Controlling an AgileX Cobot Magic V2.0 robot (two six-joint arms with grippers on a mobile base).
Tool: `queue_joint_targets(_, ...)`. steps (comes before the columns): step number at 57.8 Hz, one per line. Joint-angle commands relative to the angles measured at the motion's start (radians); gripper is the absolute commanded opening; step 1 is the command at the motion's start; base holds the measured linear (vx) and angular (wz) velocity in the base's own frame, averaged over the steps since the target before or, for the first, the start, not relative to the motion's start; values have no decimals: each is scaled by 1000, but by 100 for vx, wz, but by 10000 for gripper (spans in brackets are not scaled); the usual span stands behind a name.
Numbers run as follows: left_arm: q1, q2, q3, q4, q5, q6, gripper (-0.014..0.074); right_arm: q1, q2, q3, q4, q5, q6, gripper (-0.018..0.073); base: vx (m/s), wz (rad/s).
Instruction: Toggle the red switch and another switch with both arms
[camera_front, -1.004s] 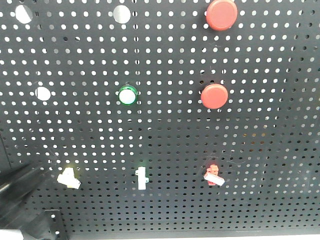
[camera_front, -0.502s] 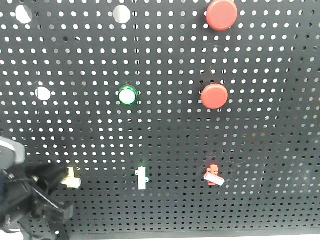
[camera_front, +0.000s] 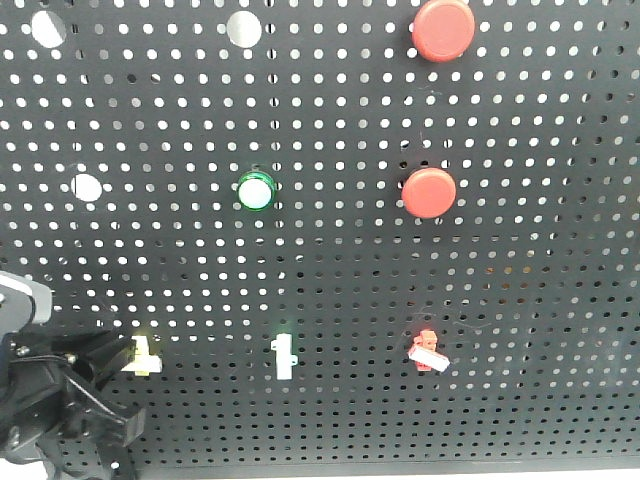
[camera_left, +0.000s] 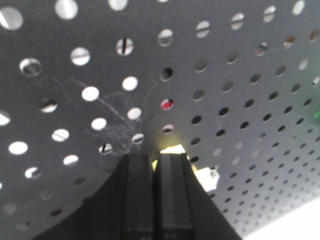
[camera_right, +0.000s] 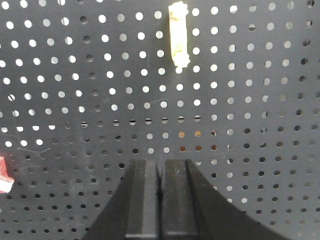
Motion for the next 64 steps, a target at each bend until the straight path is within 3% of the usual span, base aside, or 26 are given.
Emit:
queue_joint_targets(1,-7,-20,-7,-4,131,-6,2,-3,8,-36,-7,-74,-2,-6,0,0)
queue_joint_targets(21,-7,-143,-7,-4,183,-6,2,18,8,-37,-8,-86,-3,-6,0,0)
queue_joint_targets(30,-7,-246,-7,-4,145,-6,2,161,39,-37,-10,-92,-6,-6,0,0)
queue_joint_targets(47,-7,-368,-7,-4,90,-5,2,412,303,-138,-19,-258,-60,-6,0,0)
queue_joint_targets(52,-7,-379,-7,-4,94,-5,2,451,404,-210,-13,-292,-104,-6,0,0)
queue_joint_targets(64,-7,-382,-7,-4,95,-5,2,465,598,-353,0,-338,-75,-6,0,0)
